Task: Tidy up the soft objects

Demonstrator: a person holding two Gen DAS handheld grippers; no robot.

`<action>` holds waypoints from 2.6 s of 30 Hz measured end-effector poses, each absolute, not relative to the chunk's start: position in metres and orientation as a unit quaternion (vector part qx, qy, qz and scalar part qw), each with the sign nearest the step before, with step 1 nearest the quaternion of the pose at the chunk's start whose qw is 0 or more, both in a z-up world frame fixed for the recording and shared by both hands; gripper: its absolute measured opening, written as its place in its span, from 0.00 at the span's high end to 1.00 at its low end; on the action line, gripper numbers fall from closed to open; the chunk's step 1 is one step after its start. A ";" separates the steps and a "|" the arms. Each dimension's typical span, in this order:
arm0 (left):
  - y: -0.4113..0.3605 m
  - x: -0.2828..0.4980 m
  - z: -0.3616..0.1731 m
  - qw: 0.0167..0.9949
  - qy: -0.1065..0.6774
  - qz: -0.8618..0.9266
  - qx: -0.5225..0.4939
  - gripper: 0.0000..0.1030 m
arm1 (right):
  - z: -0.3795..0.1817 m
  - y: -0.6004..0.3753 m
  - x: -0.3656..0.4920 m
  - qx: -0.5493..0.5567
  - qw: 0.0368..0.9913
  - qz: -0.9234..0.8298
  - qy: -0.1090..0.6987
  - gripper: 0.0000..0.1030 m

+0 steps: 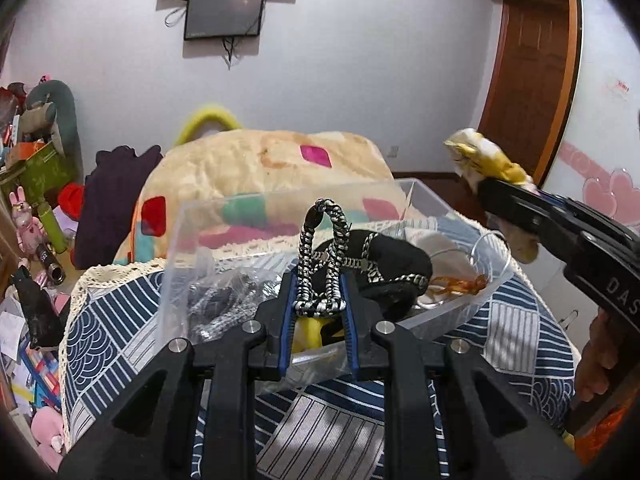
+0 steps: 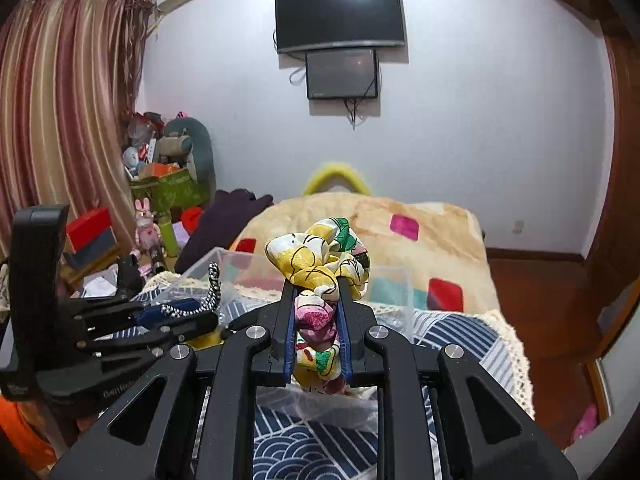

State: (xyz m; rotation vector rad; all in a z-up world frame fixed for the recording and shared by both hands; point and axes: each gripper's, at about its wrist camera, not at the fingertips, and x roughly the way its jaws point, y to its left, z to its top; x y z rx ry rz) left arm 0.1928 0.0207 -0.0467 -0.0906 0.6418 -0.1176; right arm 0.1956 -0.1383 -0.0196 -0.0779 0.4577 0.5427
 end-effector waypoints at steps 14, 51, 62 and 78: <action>0.025 0.215 -0.069 0.937 0.340 -0.058 -0.060 0.56 | -0.057 -0.128 0.230 -0.058 0.913 0.265 0.305 0.84; 0.024 0.085 0.013 0.979 0.194 -0.043 -0.039 0.20 | 0.010 -0.166 0.125 -0.033 0.947 0.285 0.145 0.17; 0.019 0.042 0.014 0.987 0.155 -0.038 -0.036 0.04 | -0.001 -0.175 0.104 -0.011 0.949 0.286 0.132 0.04; 0.016 0.028 0.004 0.989 0.142 -0.033 -0.041 0.01 | -0.011 -0.173 0.090 -0.009 0.952 0.280 0.125 0.04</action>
